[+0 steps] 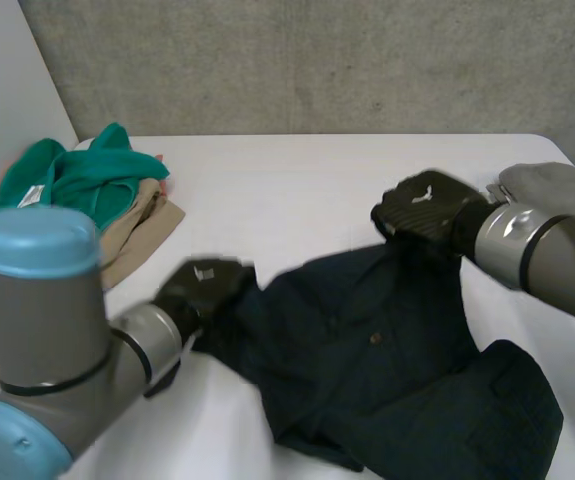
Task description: Fold the laundry.
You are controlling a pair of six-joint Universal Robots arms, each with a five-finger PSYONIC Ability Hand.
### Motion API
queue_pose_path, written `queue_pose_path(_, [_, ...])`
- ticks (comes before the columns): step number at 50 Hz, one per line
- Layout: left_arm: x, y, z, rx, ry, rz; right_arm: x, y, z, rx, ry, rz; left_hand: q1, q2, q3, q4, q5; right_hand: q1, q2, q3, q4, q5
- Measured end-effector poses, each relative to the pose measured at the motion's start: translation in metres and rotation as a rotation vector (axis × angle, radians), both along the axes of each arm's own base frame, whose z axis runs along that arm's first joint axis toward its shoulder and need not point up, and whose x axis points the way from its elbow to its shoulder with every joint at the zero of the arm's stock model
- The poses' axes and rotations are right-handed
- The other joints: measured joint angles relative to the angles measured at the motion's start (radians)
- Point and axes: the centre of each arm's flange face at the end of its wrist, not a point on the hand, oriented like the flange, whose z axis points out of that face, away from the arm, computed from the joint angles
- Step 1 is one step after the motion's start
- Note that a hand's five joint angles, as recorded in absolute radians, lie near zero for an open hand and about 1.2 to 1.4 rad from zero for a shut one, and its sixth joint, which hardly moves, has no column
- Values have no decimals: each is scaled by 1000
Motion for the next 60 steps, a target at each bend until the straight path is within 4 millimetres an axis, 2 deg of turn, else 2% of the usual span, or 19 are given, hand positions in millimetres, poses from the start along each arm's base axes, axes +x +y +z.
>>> queue_pose_path(5, [8,3,81,-239,121,42,-8,14,47,-170,-15,-14,0,1,3,0,0,0,0,0,0,0])
queue_pose_path(7, [14,8,117,-348,174,63,-12,21,73,-256,-39,-28,0,3,3,0,0,0,0,0,1,0])
queue_pose_path(10, [22,16,158,-473,228,88,-18,30,105,-359,-78,-50,0,4,6,0,0,0,0,0,1,0])
queue_pose_path(14, [30,25,199,-610,265,109,-25,42,144,-474,-137,-82,0,6,7,4,0,0,0,0,1,0])
queue_pose_path(18, [33,29,220,-687,255,116,-30,50,167,-530,-170,-109,0,6,7,4,0,0,0,0,1,0])
queue_pose_path(23, [32,27,221,-709,202,113,-35,55,173,-506,-158,-134,0,6,7,4,0,0,0,0,1,0])
queue_pose_path(28, [22,10,191,-643,114,97,-30,42,149,-387,-95,-133,0,7,8,4,0,0,1,0,1,0])
queue_pose_path(30, [15,-1,176,-609,74,89,-26,32,135,-341,-74,-131,0,7,8,4,0,0,4,0,1,1])
queue_pose_path(31, [9,-12,159,-576,31,81,-21,20,121,-299,-56,-129,0,7,8,4,0,0,4,0,1,0])
queue_pose_path(36, [-11,-51,119,-549,-78,64,-5,-19,85,-237,-30,-140,0,7,9,4,0,0,4,4,1,0])
queue_pose_path(39, [-23,-77,109,-600,-121,68,6,-50,68,-251,-34,-176,0,7,9,4,0,0,4,4,1,0])
queue_pose_path(41, [-29,-91,111,-657,-130,79,12,-68,64,-284,-50,-209,0,7,9,5,0,0,4,4,1,0])
queue_pose_path(43, [-38,-112,125,-774,-121,111,18,-92,66,-355,-89,-265,0,7,10,5,0,0,4,4,1,0])
queue_pose_path(45, [-41,-122,136,-845,-106,135,21,-103,71,-399,-120,-297,0,7,10,5,0,0,4,4,1,0])
queue_pose_path(47, [-42,-134,166,-988,-49,193,24,-119,93,-508,-218,-354,0,8,10,6,0,0,4,4,2,0])
queue_pose_path(49, [-41,-139,184,-1070,-10,229,25,-126,110,-575,-294,-385,0,8,10,6,0,0,4,4,3,0])
queue_pose_path(53, [-35,-140,221,-1214,78,297,20,-128,153,-693,-497,-427,0,8,10,8,0,0,4,4,3,0])
queue_pose_path(57, [-29,-136,227,-1214,106,313,15,-122,166,-676,-567,-426,0,8,10,8,0,0,4,4,3,0])
queue_pose_path(60, [-23,-129,205,-1107,79,286,14,-115,150,-556,-494,-406,0,8,10,8,0,0,4,4,3,0])
